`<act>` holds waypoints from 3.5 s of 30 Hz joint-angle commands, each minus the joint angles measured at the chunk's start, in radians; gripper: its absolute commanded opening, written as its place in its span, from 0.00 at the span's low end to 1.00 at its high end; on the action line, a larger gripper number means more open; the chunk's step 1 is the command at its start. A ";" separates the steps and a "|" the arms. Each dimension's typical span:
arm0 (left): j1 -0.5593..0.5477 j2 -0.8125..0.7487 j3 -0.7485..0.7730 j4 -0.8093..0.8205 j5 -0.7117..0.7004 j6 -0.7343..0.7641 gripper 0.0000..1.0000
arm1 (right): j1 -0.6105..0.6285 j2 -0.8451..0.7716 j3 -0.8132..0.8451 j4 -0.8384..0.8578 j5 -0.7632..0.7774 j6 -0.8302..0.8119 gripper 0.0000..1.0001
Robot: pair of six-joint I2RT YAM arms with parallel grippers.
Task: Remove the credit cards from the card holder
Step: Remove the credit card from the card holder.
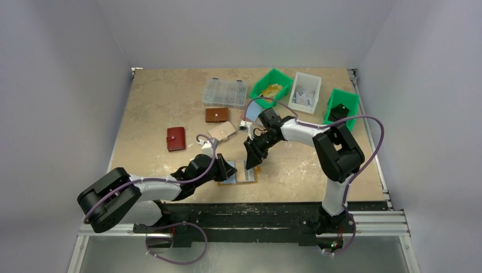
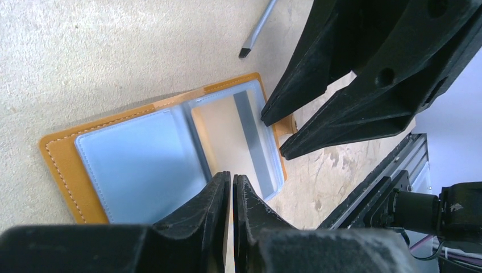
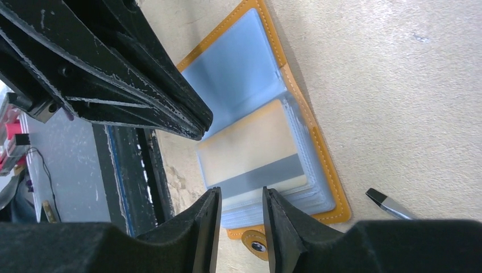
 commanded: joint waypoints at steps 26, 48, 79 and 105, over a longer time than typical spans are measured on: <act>0.000 0.061 0.021 0.077 -0.004 0.016 0.10 | -0.021 -0.028 -0.010 0.047 0.002 0.062 0.45; -0.001 0.073 0.019 0.090 -0.008 0.002 0.08 | -0.027 -0.056 -0.039 0.134 0.077 0.221 0.47; 0.000 0.144 0.045 -0.030 -0.085 -0.027 0.00 | -0.035 -0.092 -0.052 0.168 0.155 0.270 0.57; 0.001 0.158 0.033 0.041 -0.046 -0.032 0.00 | -0.027 -0.012 -0.037 0.118 0.040 0.261 0.49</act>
